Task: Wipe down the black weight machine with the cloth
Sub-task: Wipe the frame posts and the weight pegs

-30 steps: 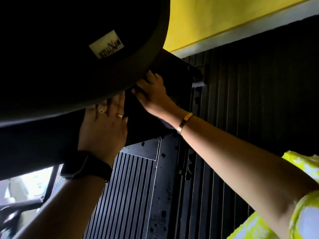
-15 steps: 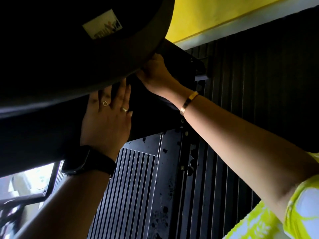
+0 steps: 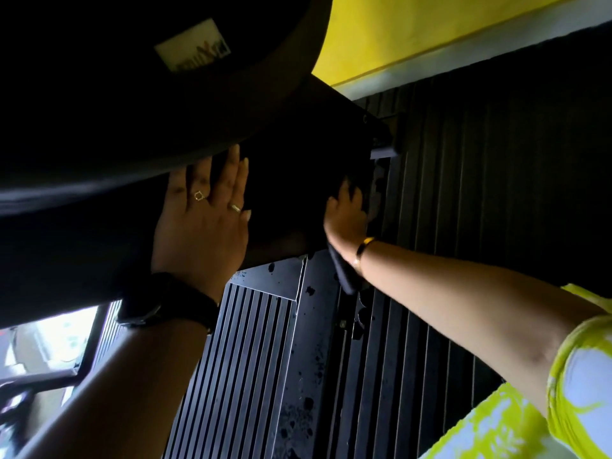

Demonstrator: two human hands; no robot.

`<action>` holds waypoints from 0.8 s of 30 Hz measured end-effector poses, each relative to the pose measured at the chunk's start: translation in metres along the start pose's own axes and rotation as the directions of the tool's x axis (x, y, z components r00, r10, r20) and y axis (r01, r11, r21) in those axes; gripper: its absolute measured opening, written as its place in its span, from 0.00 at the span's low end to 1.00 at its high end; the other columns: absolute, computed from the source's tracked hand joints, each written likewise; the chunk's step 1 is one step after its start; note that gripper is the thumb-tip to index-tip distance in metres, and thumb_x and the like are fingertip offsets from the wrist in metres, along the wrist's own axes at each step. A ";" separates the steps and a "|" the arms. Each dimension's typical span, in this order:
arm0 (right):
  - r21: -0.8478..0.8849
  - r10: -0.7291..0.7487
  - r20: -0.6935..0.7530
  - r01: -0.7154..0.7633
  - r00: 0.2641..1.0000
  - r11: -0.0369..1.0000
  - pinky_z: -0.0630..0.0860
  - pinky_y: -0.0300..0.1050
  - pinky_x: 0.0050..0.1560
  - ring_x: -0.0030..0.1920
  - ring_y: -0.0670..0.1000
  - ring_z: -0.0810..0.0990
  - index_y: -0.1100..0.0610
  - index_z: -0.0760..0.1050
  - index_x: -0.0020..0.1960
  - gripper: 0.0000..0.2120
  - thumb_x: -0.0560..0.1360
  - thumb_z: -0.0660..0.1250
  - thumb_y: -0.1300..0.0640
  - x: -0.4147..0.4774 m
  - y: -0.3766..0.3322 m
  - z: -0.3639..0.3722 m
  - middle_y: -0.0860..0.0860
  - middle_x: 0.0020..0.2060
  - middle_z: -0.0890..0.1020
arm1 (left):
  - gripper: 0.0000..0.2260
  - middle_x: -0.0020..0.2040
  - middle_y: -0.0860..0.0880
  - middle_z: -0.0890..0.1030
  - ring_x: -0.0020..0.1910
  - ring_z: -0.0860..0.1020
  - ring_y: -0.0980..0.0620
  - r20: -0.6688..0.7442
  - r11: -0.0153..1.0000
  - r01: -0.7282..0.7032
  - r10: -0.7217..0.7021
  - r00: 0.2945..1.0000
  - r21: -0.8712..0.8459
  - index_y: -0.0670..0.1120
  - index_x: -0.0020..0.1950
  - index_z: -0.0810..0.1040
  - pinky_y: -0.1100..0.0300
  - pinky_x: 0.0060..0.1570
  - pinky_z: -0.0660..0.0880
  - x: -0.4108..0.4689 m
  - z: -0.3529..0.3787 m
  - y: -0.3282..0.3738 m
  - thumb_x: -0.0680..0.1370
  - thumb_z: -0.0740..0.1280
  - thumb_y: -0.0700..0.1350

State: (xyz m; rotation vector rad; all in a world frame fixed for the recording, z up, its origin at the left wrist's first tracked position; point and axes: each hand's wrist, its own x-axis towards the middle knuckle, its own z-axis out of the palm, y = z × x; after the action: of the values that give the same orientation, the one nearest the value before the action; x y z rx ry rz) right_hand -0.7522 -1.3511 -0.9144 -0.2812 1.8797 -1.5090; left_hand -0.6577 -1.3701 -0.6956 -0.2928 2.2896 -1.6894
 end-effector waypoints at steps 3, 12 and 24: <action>0.035 -0.184 -0.064 0.186 0.981 0.982 0.71 0.50 0.65 0.71 0.65 0.61 0.49 0.46 0.79 0.27 0.83 0.51 0.55 -0.050 -0.021 0.009 0.55 0.78 0.49 | 0.26 0.80 0.41 0.44 0.78 0.44 0.37 -0.024 0.999 0.011 -0.012 1.000 -0.039 0.41 0.79 0.41 0.41 0.71 0.37 0.001 0.002 0.000 0.83 0.35 0.51; -0.159 -0.600 0.044 0.598 0.799 0.785 0.77 0.40 0.47 0.57 0.61 0.73 0.49 0.52 0.77 0.26 0.79 0.48 0.50 -0.083 0.003 0.009 0.56 0.77 0.51 | 0.29 0.79 0.41 0.51 0.77 0.50 0.36 -0.047 0.994 0.025 -0.030 0.998 -0.110 0.40 0.79 0.50 0.41 0.73 0.39 0.003 -0.001 0.000 0.81 0.37 0.52; -0.080 -0.505 0.040 0.507 0.862 0.858 0.75 0.43 0.62 0.73 0.60 0.58 0.45 0.36 0.78 0.35 0.81 0.55 0.56 -0.131 -0.026 0.015 0.50 0.77 0.36 | 0.29 0.78 0.41 0.56 0.77 0.52 0.36 -0.033 0.981 0.035 -0.042 0.999 -0.192 0.40 0.78 0.55 0.44 0.73 0.37 0.006 -0.005 0.003 0.80 0.39 0.51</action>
State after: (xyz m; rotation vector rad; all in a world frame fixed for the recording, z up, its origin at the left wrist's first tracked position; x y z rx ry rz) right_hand -0.6540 -1.2962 -0.8414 -0.8892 1.9535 -1.7476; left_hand -0.6650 -1.3672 -0.6974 -0.3500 2.4938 -1.5057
